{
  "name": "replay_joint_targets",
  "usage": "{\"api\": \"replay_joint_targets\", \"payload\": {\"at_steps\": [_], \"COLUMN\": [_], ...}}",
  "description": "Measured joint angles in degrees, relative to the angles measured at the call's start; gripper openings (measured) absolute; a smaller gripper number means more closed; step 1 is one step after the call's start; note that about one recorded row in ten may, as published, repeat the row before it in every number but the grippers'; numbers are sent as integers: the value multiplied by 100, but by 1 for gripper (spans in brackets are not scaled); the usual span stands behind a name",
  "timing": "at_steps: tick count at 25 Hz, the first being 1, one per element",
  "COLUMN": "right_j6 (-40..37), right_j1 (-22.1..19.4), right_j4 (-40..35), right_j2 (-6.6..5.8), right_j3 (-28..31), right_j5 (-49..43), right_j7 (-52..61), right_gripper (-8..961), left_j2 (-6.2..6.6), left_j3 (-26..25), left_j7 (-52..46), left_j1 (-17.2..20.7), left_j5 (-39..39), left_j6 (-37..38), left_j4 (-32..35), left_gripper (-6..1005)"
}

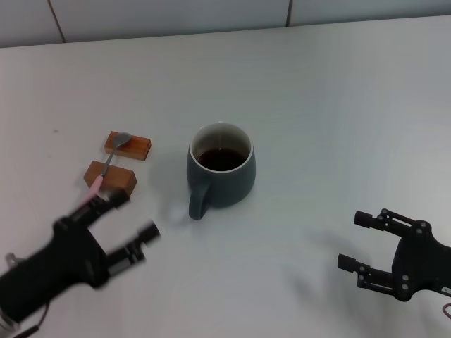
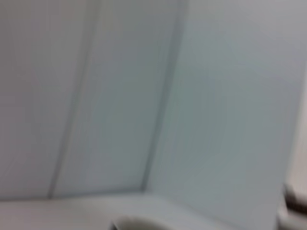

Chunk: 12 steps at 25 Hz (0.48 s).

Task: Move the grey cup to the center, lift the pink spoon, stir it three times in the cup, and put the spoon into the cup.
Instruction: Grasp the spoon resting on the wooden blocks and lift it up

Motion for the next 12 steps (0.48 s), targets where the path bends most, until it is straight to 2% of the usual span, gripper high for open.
{"api": "replay_joint_targets", "payload": {"at_steps": [3, 4, 5, 6, 7, 8, 9, 11, 12], "right_j6": [2, 2, 2, 2, 2, 2, 2, 2, 2], "right_j1": [28, 28, 31, 35, 35, 37, 41, 69, 69], "right_j4": [7, 7, 6, -1, -1, -9, -16, -32, -32], "right_j2": [-4, -4, -7, -10, -10, -13, -15, -18, -18], "right_j3": [-19, -19, -23, -24, -24, -26, -29, -39, -39], "right_j5": [-1, -1, -1, -1, -1, -2, -2, -27, -27], "right_j7": [5, 5, 14, 23, 23, 27, 30, 40, 40], "right_gripper": [762, 762, 762, 762, 762, 762, 762, 762, 762], "left_j2": [8, 8, 13, 28, 28, 44, 44, 53, 53], "left_j3": [-595, -595, -790, -1365, -1365, -1612, -1612, -1771, -1771], "left_j7": [-1189, -1189, -1592, -2904, -2904, -3703, -3703, -4718, -4718], "left_j1": [-14, -14, -7, 6, 6, -2, -2, 0, 0], "left_j5": [-570, -570, -665, -784, -784, -795, -795, -798, -798], "left_j6": [379, 379, 476, 586, 586, 479, 479, 219, 219], "left_j4": [-290, -290, -319, -317, -317, -281, -281, -264, -264], "left_gripper": [833, 833, 834, 834, 834, 834, 834, 834, 833]}}
